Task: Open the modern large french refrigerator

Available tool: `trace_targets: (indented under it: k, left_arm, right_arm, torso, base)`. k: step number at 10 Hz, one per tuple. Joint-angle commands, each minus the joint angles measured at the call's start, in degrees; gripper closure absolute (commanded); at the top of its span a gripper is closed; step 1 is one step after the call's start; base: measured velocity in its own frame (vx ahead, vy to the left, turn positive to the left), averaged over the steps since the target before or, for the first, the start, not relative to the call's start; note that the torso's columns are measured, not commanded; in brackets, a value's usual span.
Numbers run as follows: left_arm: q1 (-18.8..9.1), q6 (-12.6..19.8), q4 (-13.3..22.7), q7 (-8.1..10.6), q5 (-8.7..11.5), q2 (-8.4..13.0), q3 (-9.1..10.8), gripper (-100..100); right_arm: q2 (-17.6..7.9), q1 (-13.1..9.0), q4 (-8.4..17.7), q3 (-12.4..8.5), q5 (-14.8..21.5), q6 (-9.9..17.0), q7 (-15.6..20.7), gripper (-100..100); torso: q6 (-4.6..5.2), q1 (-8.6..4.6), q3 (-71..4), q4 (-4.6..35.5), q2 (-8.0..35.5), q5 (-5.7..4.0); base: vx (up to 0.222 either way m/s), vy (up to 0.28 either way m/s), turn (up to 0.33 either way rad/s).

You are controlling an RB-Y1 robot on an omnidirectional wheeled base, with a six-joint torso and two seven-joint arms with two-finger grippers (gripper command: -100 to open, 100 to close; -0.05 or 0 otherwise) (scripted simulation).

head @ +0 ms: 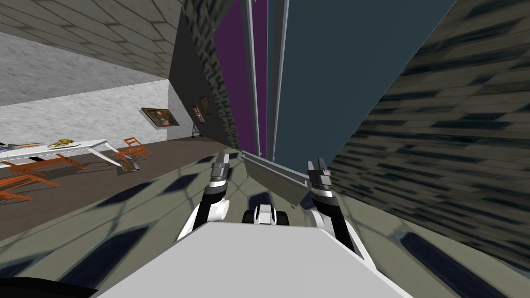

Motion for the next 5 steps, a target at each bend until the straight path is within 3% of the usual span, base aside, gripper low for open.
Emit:
trace_targets:
  k: [1, 5]
  left_arm:
    - [0.0, 0.0, 0.0, 0.00, 0.0, 0.0, 0.00, 0]
    - [0.0, 0.0, 0.0, 0.00, 0.0, 0.0, 0.00, 0]
  right_arm:
    - [-3.3, -1.0, 1.2, -0.6, 1.0, -1.3, 3.9, -100]
    - [-5.9, -2.9, 3.3, -1.6, 2.7, -3.3, 10.1, -100]
  torso:
    - [0.00, 0.02, -1.1, 0.6, 0.5, 0.01]
    - [0.00, -0.07, -1.4, 0.8, 0.8, -0.02]
  base:
    - [0.024, 0.036, -0.009]
    - [0.022, 0.041, -0.010]
